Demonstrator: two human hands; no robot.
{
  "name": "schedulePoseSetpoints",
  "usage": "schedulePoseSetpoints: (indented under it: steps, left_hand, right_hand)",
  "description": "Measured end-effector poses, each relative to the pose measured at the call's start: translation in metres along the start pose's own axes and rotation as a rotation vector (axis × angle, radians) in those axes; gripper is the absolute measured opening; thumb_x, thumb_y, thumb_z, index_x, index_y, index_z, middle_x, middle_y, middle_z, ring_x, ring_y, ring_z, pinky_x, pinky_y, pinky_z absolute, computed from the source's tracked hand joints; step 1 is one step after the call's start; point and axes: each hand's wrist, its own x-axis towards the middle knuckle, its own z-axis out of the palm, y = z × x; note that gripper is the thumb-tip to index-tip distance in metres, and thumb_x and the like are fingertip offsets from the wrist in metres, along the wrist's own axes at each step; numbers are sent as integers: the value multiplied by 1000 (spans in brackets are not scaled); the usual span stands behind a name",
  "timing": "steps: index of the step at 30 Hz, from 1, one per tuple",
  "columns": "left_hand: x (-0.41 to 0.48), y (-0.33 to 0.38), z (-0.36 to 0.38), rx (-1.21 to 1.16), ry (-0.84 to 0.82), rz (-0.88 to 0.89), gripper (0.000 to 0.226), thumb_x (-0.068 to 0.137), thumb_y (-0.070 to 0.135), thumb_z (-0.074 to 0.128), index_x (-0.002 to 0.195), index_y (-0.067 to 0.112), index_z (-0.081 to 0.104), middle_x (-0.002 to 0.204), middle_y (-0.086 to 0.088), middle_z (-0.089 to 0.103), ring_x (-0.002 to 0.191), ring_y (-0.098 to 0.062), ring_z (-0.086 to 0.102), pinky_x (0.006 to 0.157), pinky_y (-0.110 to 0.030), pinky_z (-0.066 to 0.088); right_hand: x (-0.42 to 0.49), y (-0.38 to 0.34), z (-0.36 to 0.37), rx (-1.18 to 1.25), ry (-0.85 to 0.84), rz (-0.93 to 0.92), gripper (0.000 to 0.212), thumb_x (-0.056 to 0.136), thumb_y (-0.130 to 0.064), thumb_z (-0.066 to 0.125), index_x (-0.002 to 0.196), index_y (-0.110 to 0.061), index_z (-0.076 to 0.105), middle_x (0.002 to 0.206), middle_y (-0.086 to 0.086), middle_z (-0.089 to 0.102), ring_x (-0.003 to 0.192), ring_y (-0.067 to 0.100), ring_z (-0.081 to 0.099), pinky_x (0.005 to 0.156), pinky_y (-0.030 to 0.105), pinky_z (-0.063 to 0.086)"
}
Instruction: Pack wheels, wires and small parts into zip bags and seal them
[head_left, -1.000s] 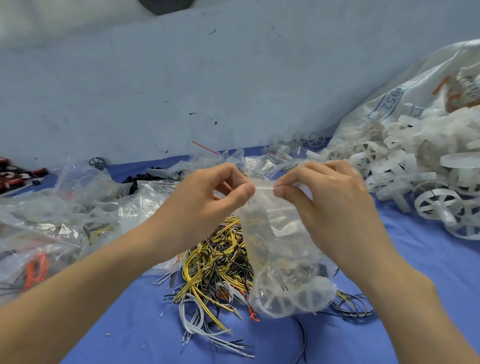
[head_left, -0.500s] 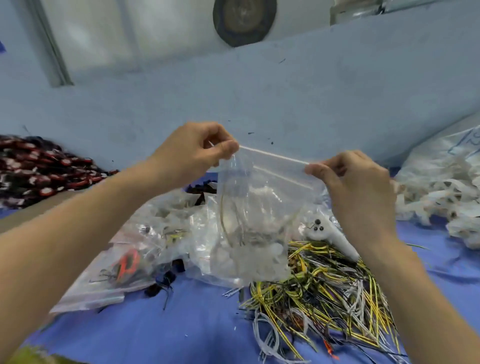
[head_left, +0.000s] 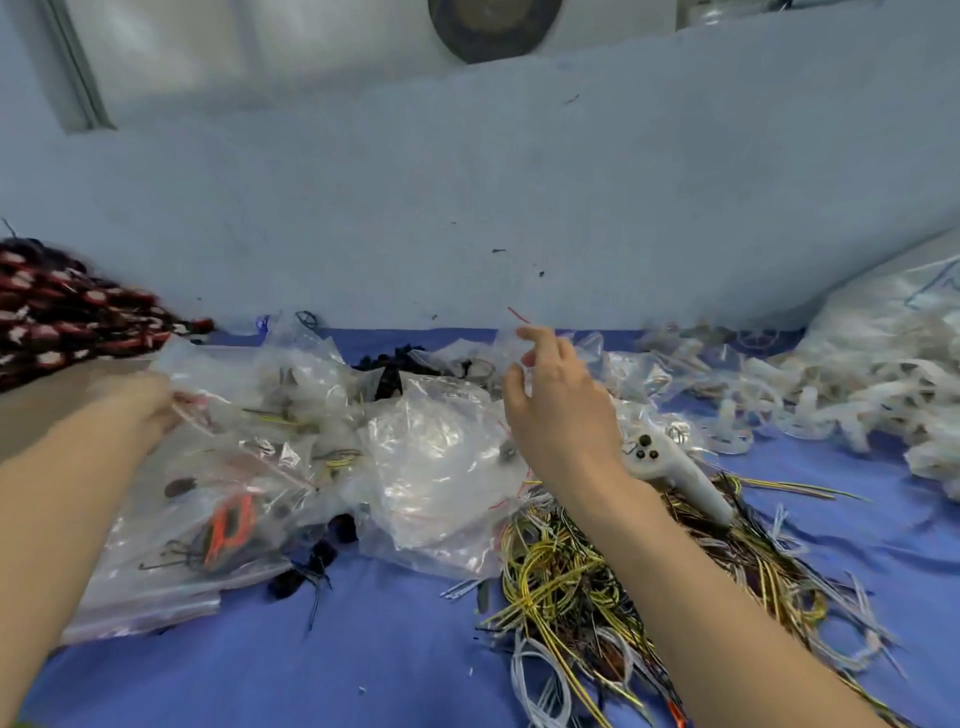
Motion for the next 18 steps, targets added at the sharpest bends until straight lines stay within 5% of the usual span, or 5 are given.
schedulePoseSetpoints:
  steps: [6,9,11,14,18]
  left_hand:
    - [-7,-9,2,34,145,-102,23,105,13,33,114,4,53,67,-15,61,46,-12,64,48,-24,52]
    - [-13,3,11,393,304,9,51,100,27,45,140,-3,36,133,-30,48,120,-39,55,97,-48,50]
    - [-32,14,29,667,504,320,51,92,28,53,134,1,42,139,-27,41,127,-44,41,103,-54,40]
    - [-81,28,92,682,150,696,25,94,19,52,115,8,60,116,-15,62,108,-35,56,92,-43,44]
    - [-139,3,186,708,-447,435,22,97,31,47,82,17,53,77,-5,54,71,-21,49,64,-31,40]
  right_hand:
    - [-17,22,15,-84,-113,33,39,101,-26,41,141,-23,42,128,0,55,112,21,54,92,40,44]
    - [-23,28,10,-76,-108,68,40,101,-25,40,141,-23,42,129,0,55,113,20,53,94,40,43]
    - [-24,33,3,-69,-83,84,39,101,-25,41,140,-22,43,129,-1,55,113,20,53,94,41,44]
    - [-24,43,-10,-70,-31,114,38,100,-23,42,139,-21,45,127,0,57,113,21,54,95,43,44]
    - [-26,57,-29,-72,2,148,39,100,-23,43,138,-22,46,128,-1,58,115,21,54,97,44,44]
